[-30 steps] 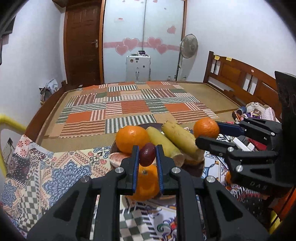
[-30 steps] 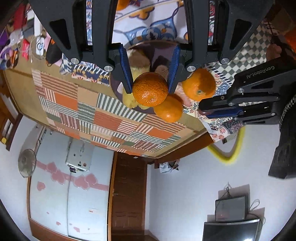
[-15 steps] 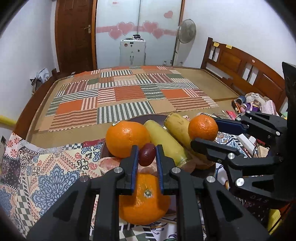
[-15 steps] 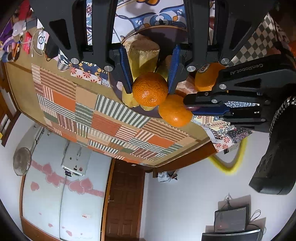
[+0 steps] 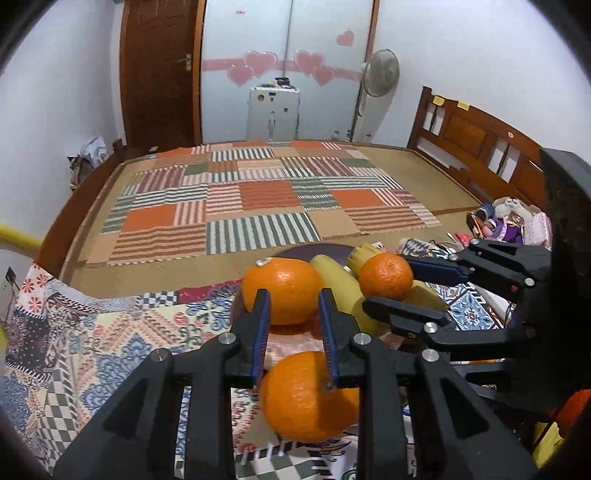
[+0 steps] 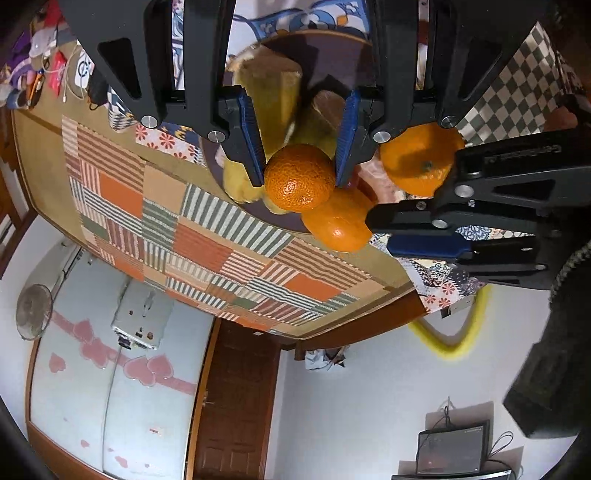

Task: Organize fruits
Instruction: 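Place the date on the plate with the left tool while the right tool places the mandarin, then grasp a second red date with the left tool while the right tool grasps another mandarin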

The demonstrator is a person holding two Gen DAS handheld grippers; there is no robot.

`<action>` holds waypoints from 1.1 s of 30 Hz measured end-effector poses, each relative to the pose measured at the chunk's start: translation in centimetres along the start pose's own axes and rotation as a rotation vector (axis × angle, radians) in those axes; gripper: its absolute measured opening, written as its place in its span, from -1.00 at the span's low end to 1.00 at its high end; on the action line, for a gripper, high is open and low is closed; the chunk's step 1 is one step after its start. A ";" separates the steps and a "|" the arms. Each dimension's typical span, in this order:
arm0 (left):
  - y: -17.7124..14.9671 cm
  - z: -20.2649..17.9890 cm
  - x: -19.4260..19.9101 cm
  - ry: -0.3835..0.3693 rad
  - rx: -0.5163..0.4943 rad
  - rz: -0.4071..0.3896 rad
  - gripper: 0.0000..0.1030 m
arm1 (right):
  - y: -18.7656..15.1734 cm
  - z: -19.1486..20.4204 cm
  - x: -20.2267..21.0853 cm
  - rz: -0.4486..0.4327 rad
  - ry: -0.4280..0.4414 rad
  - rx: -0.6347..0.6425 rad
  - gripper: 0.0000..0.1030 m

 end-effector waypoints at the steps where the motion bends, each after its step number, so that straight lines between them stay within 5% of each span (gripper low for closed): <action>1: -0.1 0.2 0.2 0.009 0.001 -0.006 -0.50 | 0.1 0.1 -0.2 0.006 0.007 -0.001 -0.32; 14: -1.2 0.9 0.8 0.011 0.014 -0.028 -0.50 | 0.1 0.4 -2.2 0.084 0.058 -0.031 -0.31; 16: -1.2 0.9 0.9 0.008 0.018 -0.032 -0.50 | 0.1 0.2 -1.8 0.074 0.054 -0.040 -0.14; 18: -1.2 0.8 1.2 0.008 0.019 -0.035 -0.50 | 0.0 0.1 -0.8 0.043 0.033 -0.046 0.13; 33: -3.2 -3.3 7.9 0.039 -0.020 -0.091 -0.49 | -4.0 -1.3 9.4 -0.091 -0.030 -0.167 0.14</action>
Point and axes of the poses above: each gripper's, at about its wrist camera, not at the fingertips, and x roughly against the way its jaws point, z to its left, y to its top, the point moved 2 cm from there along -x, roughly the way its jaws point, and after that the axes turned 2 degrees about z, right-handed, at the moved point
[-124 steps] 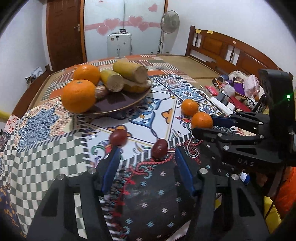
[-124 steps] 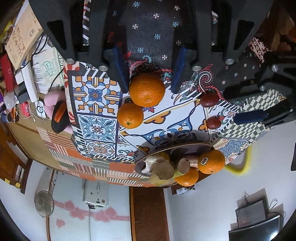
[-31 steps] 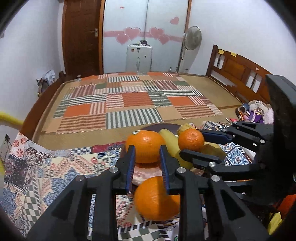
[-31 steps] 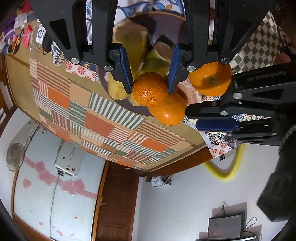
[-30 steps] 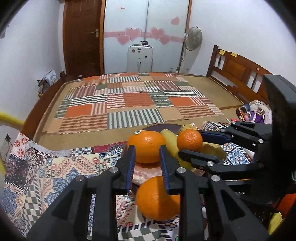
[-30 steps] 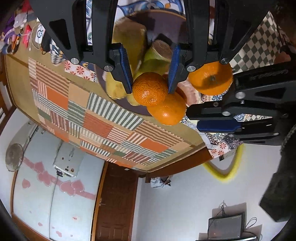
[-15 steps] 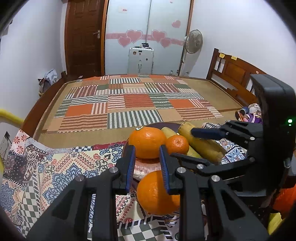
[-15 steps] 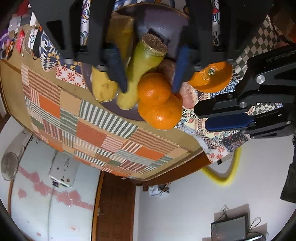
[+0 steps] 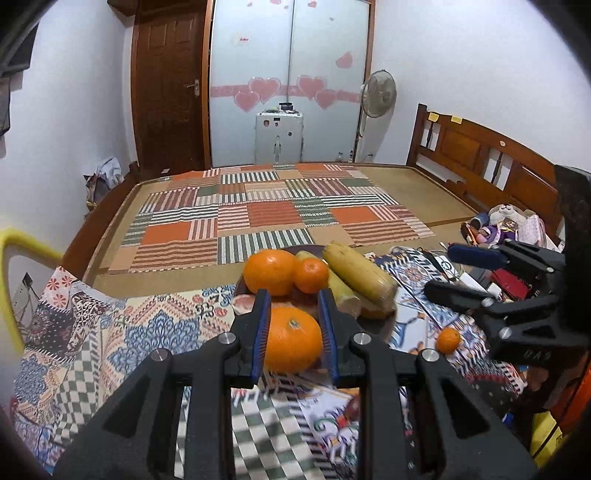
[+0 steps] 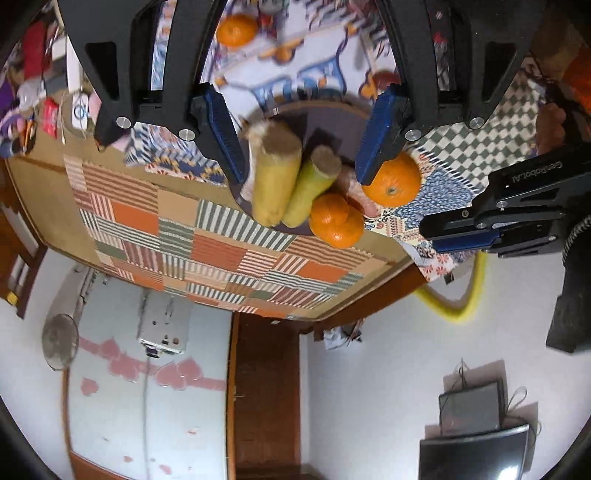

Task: Organize fruits
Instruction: 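Grasp a second red date with the left tool while the right tool grasps another mandarin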

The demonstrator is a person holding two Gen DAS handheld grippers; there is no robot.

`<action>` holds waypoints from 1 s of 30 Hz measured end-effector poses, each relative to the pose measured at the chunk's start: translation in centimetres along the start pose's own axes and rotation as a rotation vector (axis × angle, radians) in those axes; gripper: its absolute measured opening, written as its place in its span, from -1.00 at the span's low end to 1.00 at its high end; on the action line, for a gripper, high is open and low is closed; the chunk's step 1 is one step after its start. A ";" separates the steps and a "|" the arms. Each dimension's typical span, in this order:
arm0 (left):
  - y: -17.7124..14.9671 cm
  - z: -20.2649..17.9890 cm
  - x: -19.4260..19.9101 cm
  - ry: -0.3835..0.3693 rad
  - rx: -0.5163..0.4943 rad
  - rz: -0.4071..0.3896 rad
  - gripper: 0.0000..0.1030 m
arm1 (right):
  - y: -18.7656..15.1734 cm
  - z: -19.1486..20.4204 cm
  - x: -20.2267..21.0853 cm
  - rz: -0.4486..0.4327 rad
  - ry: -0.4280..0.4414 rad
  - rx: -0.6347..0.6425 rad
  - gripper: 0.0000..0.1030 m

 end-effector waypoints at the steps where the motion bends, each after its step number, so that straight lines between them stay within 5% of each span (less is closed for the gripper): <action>1: -0.2 -0.3 0.5 -0.001 0.000 -0.001 -0.49 | -0.4 -0.2 0.8 -0.009 -0.010 -0.008 0.14; 11: -3.7 -1.9 2.0 -0.018 0.018 0.052 -0.38 | -3.7 -1.8 3.5 -0.016 -0.074 -0.065 0.14; 22: -7.7 -3.6 -1.6 -0.060 0.024 0.165 -0.38 | -9.2 -3.5 0.2 0.111 -0.053 -0.143 0.14; 30: -9.2 -4.6 -4.6 -0.105 0.016 0.229 -0.38 | -10.0 -4.7 -1.8 0.157 -0.059 -0.157 0.05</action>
Point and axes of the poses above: each gripper's, at about its wrist camera, not at the fingertips, and x roughly against the way its jaws point, z to its left, y to its top, the point moved 2 cm from there along -x, roughly the way its jaws point, and after that the axes turned 2 degrees about z, right-handed, at the moved point
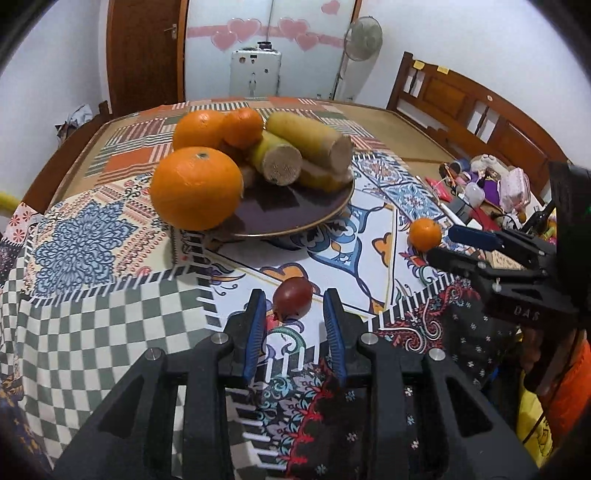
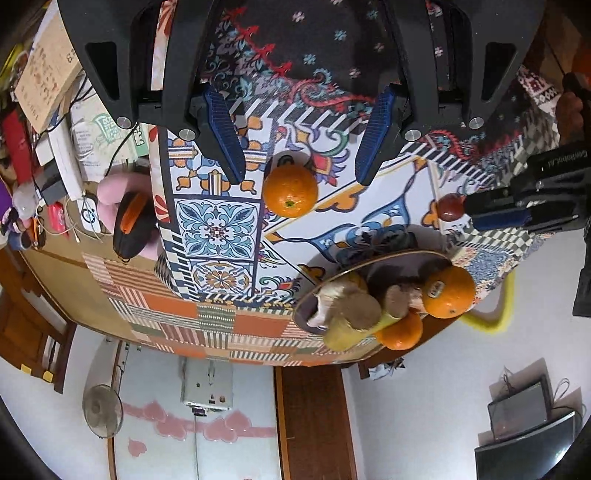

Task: Organize fruits
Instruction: 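Grasp a second red date with the left tool while the right tool grasps another mandarin, then place the date on the plate with the left tool while the right tool places the mandarin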

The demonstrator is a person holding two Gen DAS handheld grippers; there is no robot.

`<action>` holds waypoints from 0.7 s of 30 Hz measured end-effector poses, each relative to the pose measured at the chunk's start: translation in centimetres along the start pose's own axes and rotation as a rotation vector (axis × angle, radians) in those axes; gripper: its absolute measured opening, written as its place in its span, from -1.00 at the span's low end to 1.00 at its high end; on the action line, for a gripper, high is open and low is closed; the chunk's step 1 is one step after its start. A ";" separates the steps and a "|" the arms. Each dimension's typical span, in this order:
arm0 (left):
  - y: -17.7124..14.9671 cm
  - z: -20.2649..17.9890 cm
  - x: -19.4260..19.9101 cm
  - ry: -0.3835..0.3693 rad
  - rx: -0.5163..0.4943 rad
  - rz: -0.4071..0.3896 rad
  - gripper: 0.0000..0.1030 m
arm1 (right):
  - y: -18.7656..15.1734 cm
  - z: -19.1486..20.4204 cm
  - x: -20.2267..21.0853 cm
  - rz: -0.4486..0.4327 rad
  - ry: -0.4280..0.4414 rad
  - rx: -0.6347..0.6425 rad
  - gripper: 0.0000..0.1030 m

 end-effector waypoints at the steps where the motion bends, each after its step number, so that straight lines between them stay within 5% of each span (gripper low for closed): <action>1: 0.0 -0.1 -0.2 -0.001 -0.003 0.004 -0.38 | 0.1 -0.2 -0.1 0.003 -0.001 -0.003 0.03; 9: 0.0 -0.1 -1.2 -0.004 0.002 0.012 -0.41 | 0.6 -0.2 -1.5 0.037 0.009 -0.006 -0.34; 21: 0.0 -0.7 -0.9 0.027 -0.014 -0.024 -0.62 | 1.1 1.3 -0.7 0.008 0.036 0.013 -0.38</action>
Point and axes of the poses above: each gripper's, at about its wrist camera, not at the fingertips, and x roughly against the way its jaws point, z to its left, y to its top, the point moved 2 cm from there along -x, roughly the way its jaws point, and after that the axes turned 2 degrees about z, right-handed, at the moved point
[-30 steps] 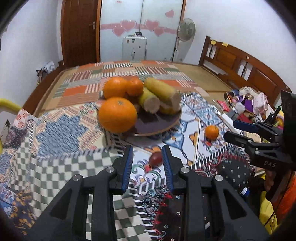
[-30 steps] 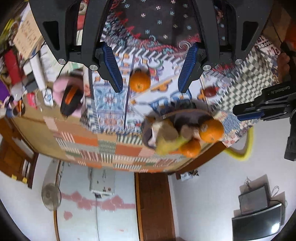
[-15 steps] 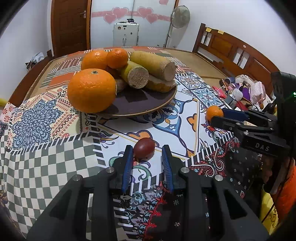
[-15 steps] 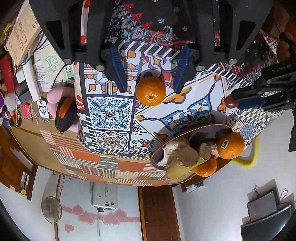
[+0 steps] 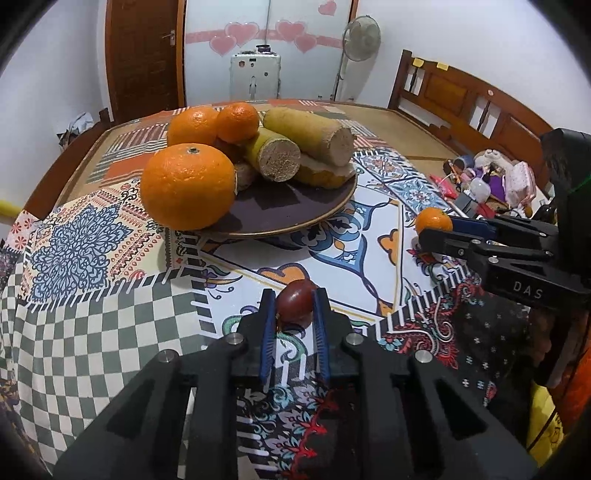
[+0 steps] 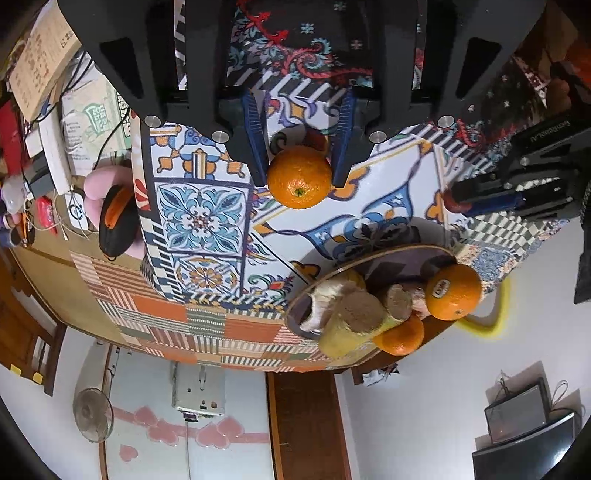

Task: Organize fruits
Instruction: 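Place the date on the plate with the left tool while the right tool places the mandarin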

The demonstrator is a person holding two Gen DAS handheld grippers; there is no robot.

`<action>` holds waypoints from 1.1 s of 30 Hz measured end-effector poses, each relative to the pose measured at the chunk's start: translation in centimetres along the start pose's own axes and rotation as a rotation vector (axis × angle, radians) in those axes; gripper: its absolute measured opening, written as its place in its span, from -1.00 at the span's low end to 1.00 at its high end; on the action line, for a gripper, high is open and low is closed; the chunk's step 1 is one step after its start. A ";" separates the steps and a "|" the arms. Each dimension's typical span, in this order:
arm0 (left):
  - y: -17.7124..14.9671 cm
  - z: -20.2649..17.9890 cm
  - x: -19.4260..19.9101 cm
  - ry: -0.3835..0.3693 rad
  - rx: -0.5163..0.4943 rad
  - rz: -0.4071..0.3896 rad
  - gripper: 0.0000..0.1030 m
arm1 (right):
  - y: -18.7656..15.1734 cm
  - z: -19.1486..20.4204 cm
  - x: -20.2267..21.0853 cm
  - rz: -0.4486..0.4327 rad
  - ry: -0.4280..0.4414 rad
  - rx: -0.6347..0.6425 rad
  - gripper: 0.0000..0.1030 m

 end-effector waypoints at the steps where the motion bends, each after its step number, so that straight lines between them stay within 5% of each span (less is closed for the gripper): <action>1: 0.0 0.1 0.2 0.002 0.002 -0.006 -0.62 | 0.1 0.2 0.3 -0.008 0.005 0.002 -0.38; 14: 2.3 1.6 2.9 0.032 0.025 -0.105 -0.62 | 2.7 3.0 0.7 -0.072 0.065 0.045 -0.38; 33: 4.6 2.4 -0.6 -0.006 0.027 -0.077 -0.62 | 5.0 4.8 -3.3 -0.017 0.079 0.137 -0.38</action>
Point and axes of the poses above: each gripper's, at about its wrist camera, not at the fingertips, and x roughly against the way its jaws point, z to its left, y to its top, the point moved 2 cm from there along -x, roughly the way its jaws point, and after that the axes turned 2 degrees about z, right-handed, at the moved point
